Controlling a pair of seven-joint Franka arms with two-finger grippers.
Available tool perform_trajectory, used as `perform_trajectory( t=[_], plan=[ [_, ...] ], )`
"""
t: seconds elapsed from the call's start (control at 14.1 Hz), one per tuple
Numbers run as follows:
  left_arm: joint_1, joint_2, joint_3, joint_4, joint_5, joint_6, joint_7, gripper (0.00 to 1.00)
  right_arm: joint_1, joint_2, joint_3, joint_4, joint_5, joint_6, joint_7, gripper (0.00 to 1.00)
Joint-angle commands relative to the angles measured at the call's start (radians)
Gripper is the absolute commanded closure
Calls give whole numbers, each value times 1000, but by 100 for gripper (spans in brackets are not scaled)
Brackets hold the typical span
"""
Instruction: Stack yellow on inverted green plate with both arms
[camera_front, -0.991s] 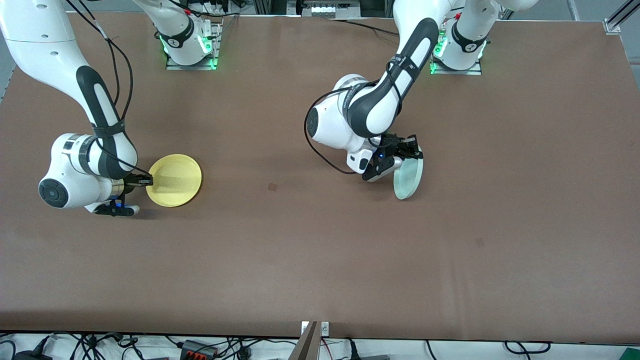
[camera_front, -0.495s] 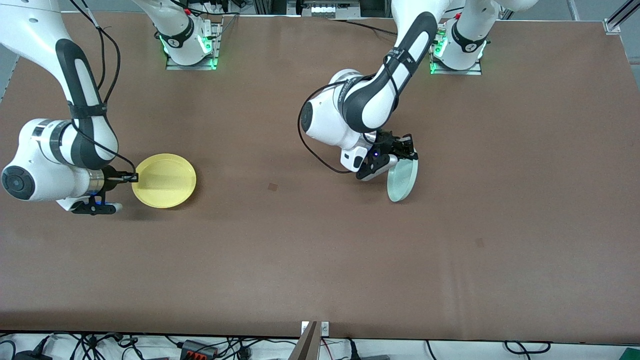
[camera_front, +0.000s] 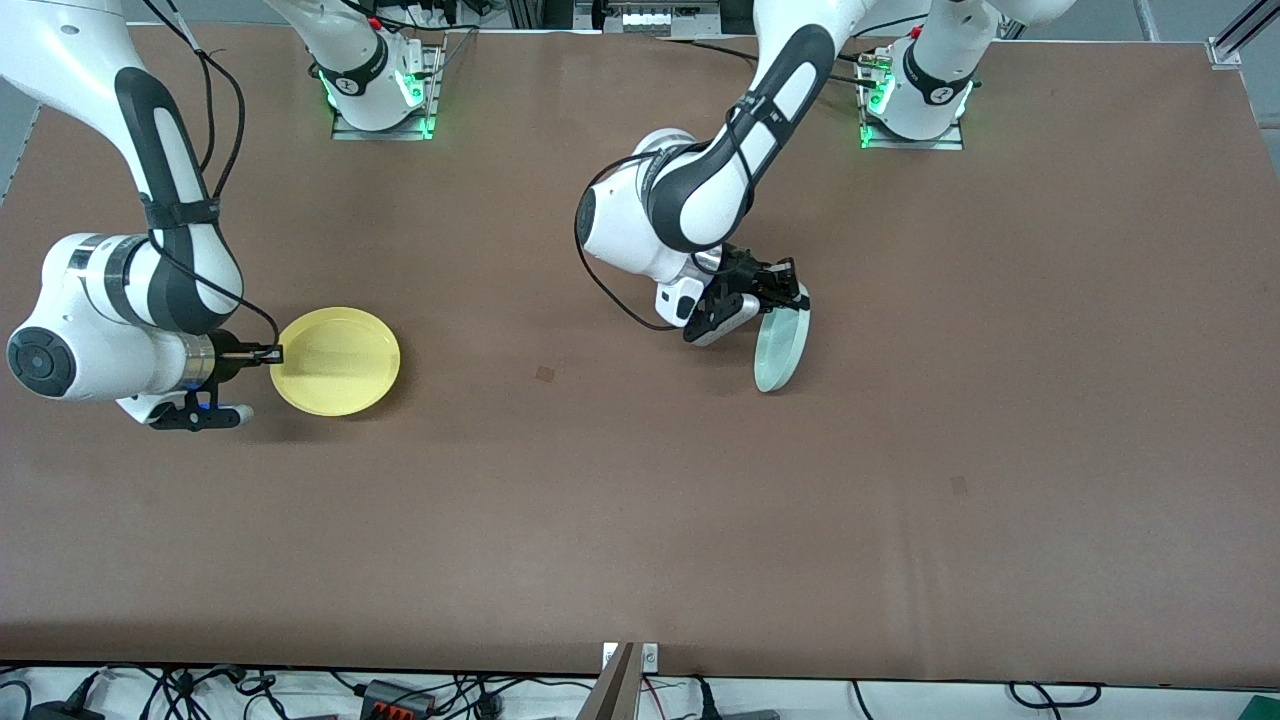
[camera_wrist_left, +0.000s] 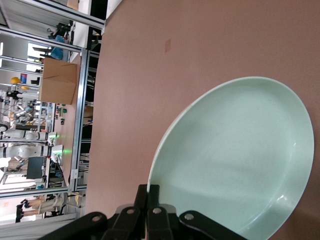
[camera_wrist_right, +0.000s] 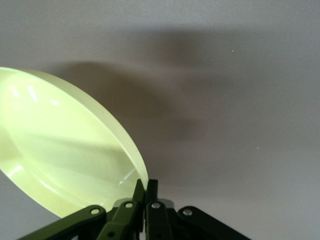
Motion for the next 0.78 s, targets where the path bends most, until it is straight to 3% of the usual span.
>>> perform_trajectory(
  t=[0.0,0.28,0.42,0.5,0.57,0.64,0.71],
  plan=[
    [-18,35,7,20,12,0,-32,99,-26,-4,6,8,10,-32,-30,100],
    [-30,51,5,21,5,43,-34,96,-28,-4,6,8,10,-34,-30,100],
    [-23,49,8,21,-11,104,-5,70,-29,-6,6,8,10,-34,-30,100],
    [-23,49,8,21,-11,126,-4,38,-29,-6,4,8,10,-34,-30,100],
    [-23,48,8,23,-9,147,-3,15,-29,-6,4,10,10,-34,-36,100],
    [-18,45,8,30,-11,181,5,3,-29,-6,4,8,10,-34,-39,100],
    [-14,40,7,33,-14,209,6,0,-29,-6,4,8,10,-35,-39,100]
  ],
)
